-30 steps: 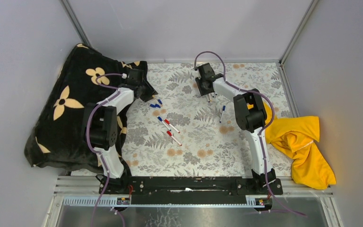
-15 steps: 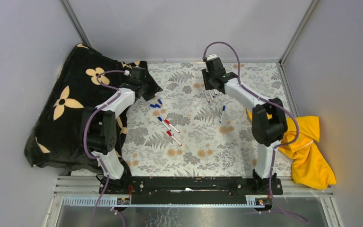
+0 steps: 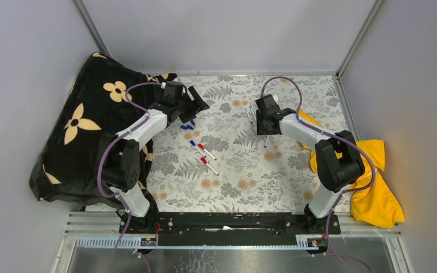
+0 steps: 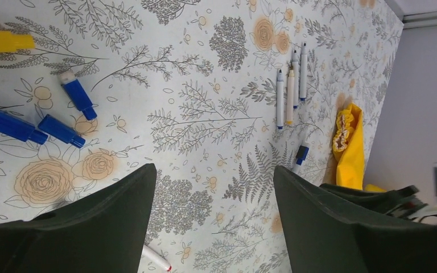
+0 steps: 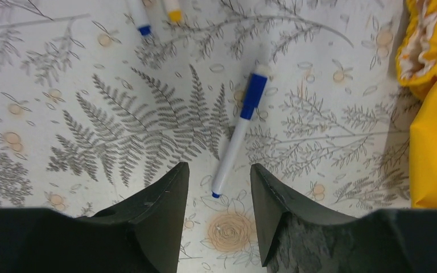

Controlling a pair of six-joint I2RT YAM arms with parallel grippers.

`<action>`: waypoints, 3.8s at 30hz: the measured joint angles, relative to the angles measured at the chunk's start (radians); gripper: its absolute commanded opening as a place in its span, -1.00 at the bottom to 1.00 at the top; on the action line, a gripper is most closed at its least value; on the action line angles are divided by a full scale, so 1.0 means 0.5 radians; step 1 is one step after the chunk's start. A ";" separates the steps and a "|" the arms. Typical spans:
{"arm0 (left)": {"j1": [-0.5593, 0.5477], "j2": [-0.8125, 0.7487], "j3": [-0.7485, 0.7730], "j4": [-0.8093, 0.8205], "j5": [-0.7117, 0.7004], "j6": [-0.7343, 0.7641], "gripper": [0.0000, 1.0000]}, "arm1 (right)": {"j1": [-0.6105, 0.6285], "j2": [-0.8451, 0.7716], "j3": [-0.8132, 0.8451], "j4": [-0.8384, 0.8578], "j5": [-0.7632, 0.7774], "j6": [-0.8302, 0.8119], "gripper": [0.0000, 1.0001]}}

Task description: Open the pen caps

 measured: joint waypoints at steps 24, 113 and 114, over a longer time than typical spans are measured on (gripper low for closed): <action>-0.088 -0.056 -0.035 0.060 0.018 -0.014 0.65 | -0.015 0.095 -0.233 0.094 -0.002 0.262 -0.09; -0.191 0.020 -0.105 0.362 0.282 -0.173 -1.00 | 0.293 0.138 0.314 0.396 -1.196 0.034 -0.65; -0.191 0.011 -0.111 0.365 0.275 -0.173 -1.00 | 0.294 0.138 0.316 0.400 -1.202 0.034 -0.59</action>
